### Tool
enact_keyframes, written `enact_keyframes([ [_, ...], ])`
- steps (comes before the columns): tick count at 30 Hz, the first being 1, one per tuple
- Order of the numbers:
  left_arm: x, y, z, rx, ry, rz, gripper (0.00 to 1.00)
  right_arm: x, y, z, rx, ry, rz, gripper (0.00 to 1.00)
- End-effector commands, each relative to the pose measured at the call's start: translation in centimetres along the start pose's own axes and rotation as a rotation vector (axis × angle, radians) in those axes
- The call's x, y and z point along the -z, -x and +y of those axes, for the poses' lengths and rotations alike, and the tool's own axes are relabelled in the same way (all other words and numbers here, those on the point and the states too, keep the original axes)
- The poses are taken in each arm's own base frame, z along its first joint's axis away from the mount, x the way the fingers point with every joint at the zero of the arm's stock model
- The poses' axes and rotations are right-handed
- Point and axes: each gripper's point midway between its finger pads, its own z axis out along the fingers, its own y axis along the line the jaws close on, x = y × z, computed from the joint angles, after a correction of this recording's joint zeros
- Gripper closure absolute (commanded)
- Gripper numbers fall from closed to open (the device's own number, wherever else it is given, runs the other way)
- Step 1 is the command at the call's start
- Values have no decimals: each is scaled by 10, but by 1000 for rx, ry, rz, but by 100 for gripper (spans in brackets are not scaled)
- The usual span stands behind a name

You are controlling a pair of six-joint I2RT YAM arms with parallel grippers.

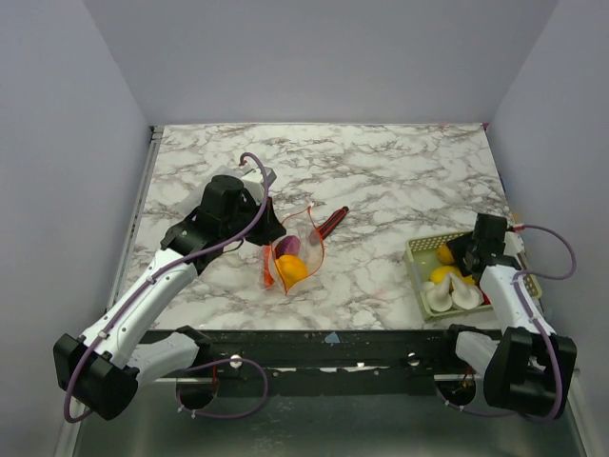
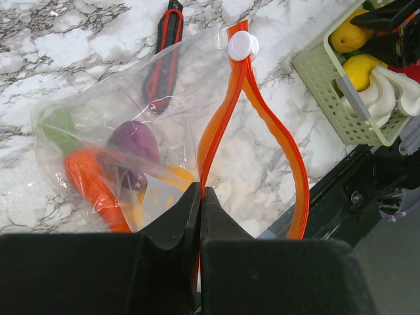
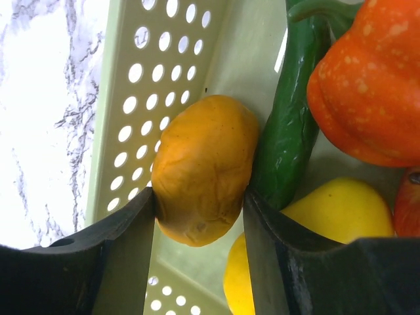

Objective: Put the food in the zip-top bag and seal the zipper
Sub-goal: Pick up the fake fruit from the bin, then place the fake fruit in the zipper food storage bag.

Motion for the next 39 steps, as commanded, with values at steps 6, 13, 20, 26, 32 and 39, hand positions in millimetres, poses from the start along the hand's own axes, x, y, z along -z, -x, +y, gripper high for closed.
enact_keyframes([
  [6,5,9,-8,-2,-29,-26,100,50,36,17,47,79,-115,76],
  [13,5,9,-6,-3,-20,-26,100,93,33,69,195,358,-43,89],
  [20,3,8,-5,1,-19,-18,100,161,-15,148,379,864,168,95],
  [26,2,9,-5,0,-16,-19,100,242,-96,196,605,1167,312,95],
  [32,1,7,-2,1,-5,-15,100,303,-172,207,722,1381,494,95],
  [39,2,8,-2,0,-5,-20,100,328,-245,207,853,1359,610,95],
])
